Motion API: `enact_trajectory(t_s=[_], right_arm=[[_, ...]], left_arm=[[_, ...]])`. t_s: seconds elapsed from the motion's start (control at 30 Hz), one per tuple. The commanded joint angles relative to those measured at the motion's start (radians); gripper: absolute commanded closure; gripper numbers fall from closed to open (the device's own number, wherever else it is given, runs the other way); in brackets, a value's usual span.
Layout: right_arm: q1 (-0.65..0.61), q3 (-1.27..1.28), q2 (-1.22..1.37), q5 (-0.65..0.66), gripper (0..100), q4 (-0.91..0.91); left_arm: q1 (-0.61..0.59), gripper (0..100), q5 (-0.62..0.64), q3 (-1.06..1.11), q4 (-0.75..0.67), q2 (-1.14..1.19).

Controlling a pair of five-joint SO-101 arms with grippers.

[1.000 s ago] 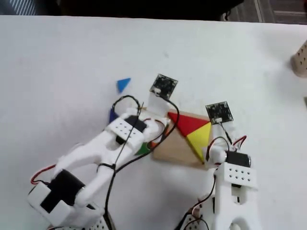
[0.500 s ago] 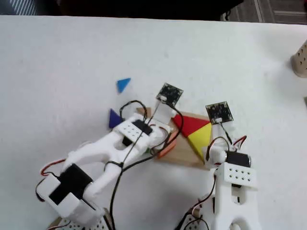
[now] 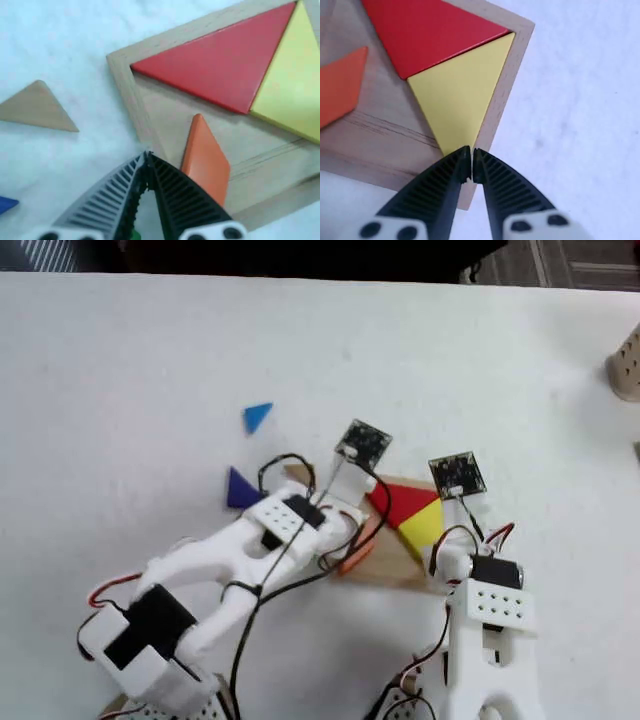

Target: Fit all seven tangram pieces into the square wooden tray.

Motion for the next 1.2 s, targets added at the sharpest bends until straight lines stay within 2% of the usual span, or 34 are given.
enact_trajectory(t_s=[0.0,0.37,0.53,0.73,1.17], right_arm=[[0.002,-0.041,0.007,0.012,98.1,-0.019],[0.002,-0.04,0.007,0.012,98.1,-0.031],[0.002,-0.04,0.007,0.012,98.1,-0.031],[0.002,-0.04,0.007,0.012,98.1,-0.031],[0.002,-0.04,0.007,0.012,98.1,-0.031]], left_arm=[[0.085,98,0.002,-0.043,0.032,-0.042],[0.09,98,0.002,-0.04,0.038,-0.081],[0.096,98,0.002,-0.035,0.104,-0.165],[0.099,98,0.002,0.003,0.032,-0.122],[0.225,98,0.002,0.0,0.026,-0.061]])
